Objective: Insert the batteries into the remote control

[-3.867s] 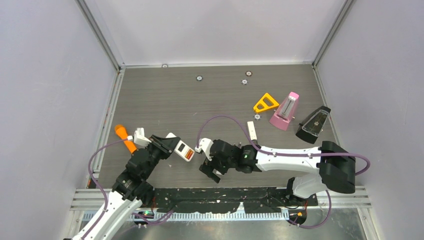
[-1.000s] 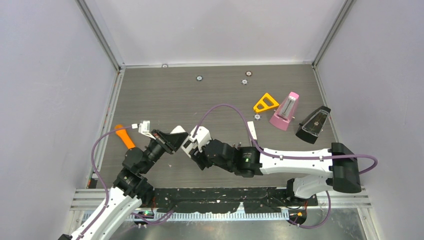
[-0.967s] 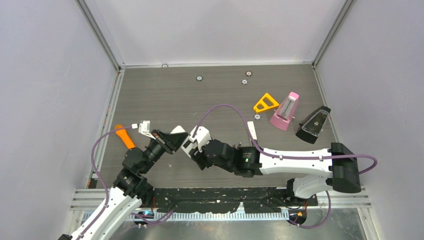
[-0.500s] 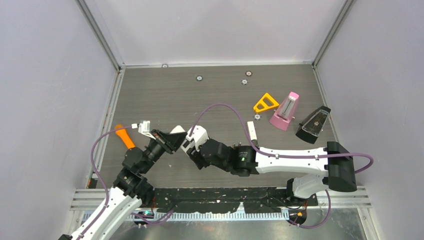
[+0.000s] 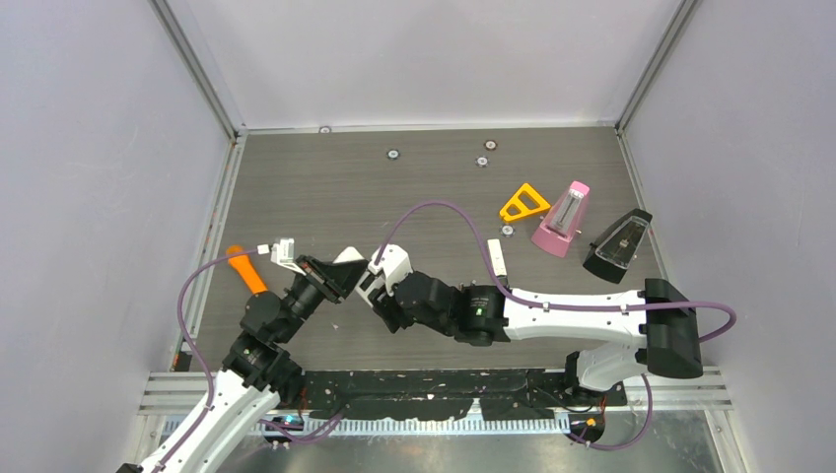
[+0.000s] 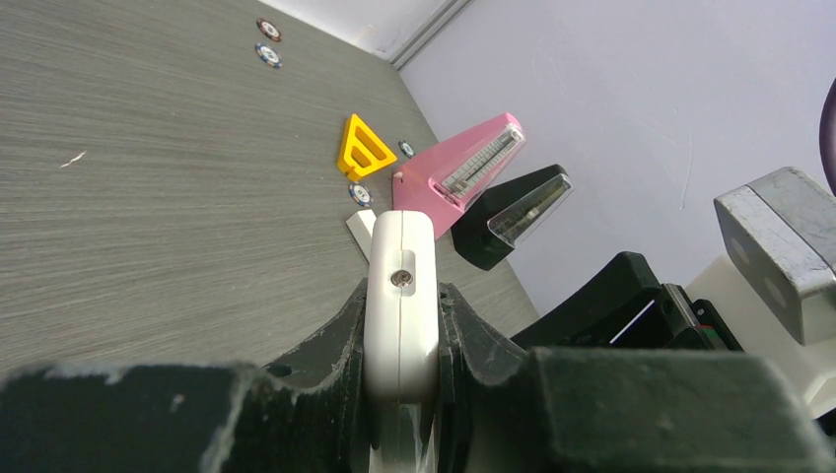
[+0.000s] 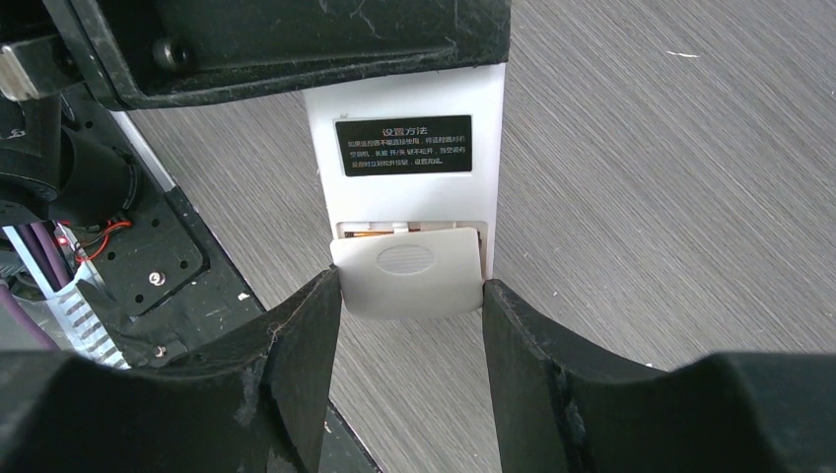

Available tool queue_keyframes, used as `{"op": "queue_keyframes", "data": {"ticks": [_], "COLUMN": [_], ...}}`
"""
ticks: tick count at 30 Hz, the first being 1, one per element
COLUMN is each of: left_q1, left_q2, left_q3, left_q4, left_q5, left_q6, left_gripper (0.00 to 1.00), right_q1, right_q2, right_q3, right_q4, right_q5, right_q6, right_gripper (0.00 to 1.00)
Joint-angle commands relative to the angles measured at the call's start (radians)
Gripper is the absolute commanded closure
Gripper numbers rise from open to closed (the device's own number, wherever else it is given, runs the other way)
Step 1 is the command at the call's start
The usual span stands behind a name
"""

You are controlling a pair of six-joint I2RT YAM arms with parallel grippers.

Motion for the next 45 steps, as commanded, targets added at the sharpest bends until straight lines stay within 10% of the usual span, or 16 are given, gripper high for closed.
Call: {"op": "queue_keyframes", "data": {"ticks": [1,45], "left_q1": [-0.002,-0.001], "left_q2": [-0.008,-0.038], "left_q3": [0.029,0.037], "left_q4": [0.055,0.006], "left_q5": [0.016,-0.031], "left_q6": [-0.003,0.015], "left_gripper": [1.0,1.0], "right_q1": [-0.015,-0.033], "right_q2": [-0.009,-0.014], "right_q3": [0.02,0.02], "right_q4": [0.014,0.047], "right_q5": [0.033,-0.084], "right_q6": [0.005,-0.063], "right_gripper": [0.53,0.52]}}
